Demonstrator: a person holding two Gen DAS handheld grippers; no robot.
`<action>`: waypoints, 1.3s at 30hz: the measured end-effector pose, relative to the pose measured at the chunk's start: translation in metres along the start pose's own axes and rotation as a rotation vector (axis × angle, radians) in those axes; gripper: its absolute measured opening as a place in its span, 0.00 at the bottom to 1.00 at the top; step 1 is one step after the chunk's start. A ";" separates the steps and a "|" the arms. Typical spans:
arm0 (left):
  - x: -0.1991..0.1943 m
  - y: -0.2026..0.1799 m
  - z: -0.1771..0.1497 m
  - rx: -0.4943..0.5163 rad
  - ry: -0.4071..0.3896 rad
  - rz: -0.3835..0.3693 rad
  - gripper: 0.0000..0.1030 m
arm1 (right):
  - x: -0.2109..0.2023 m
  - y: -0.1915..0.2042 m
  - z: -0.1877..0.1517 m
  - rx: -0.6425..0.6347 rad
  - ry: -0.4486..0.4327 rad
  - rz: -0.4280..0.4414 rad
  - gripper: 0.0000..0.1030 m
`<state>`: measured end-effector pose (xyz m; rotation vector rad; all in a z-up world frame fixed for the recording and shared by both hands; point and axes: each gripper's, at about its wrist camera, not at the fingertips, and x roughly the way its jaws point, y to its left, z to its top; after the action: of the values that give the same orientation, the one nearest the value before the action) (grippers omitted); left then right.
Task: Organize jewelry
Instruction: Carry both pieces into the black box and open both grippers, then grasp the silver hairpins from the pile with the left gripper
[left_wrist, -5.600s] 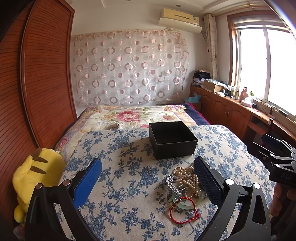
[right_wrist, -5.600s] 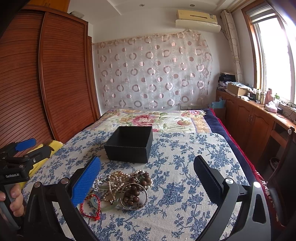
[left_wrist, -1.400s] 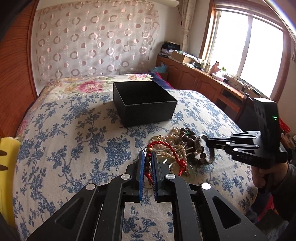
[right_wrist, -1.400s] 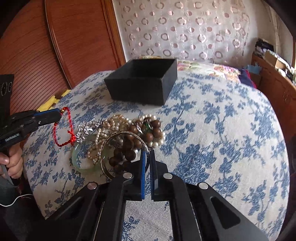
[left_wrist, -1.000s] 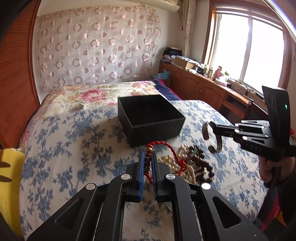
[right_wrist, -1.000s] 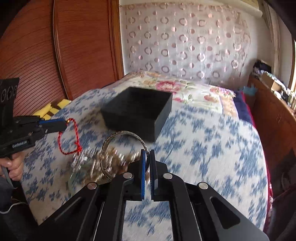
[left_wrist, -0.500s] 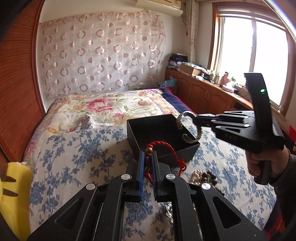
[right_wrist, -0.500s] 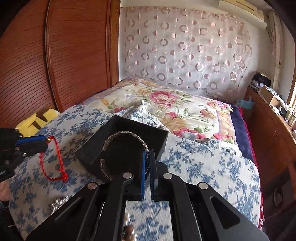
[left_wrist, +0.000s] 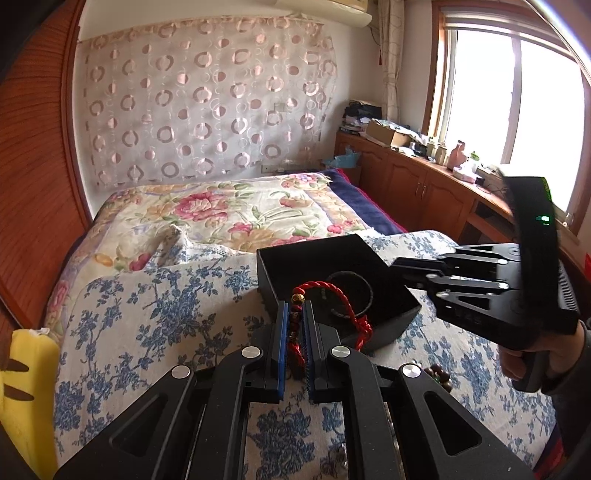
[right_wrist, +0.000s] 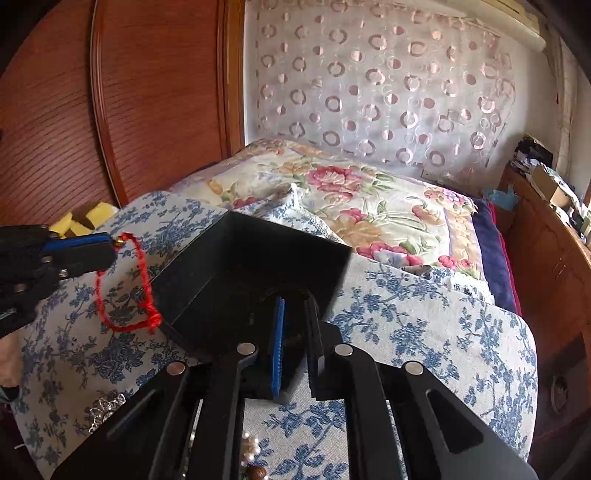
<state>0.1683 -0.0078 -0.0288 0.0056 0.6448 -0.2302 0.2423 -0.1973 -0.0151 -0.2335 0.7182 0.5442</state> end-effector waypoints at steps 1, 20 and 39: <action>0.002 -0.001 0.002 0.002 -0.001 0.000 0.06 | -0.003 -0.004 -0.002 0.009 -0.006 -0.002 0.12; 0.059 -0.024 0.030 0.035 0.048 0.026 0.26 | -0.043 -0.021 -0.051 0.066 -0.038 0.011 0.12; -0.019 -0.037 -0.018 0.064 0.007 -0.029 0.39 | -0.075 0.004 -0.097 0.121 -0.042 0.069 0.12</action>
<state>0.1353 -0.0386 -0.0292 0.0582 0.6446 -0.2786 0.1394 -0.2606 -0.0361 -0.0844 0.7174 0.5681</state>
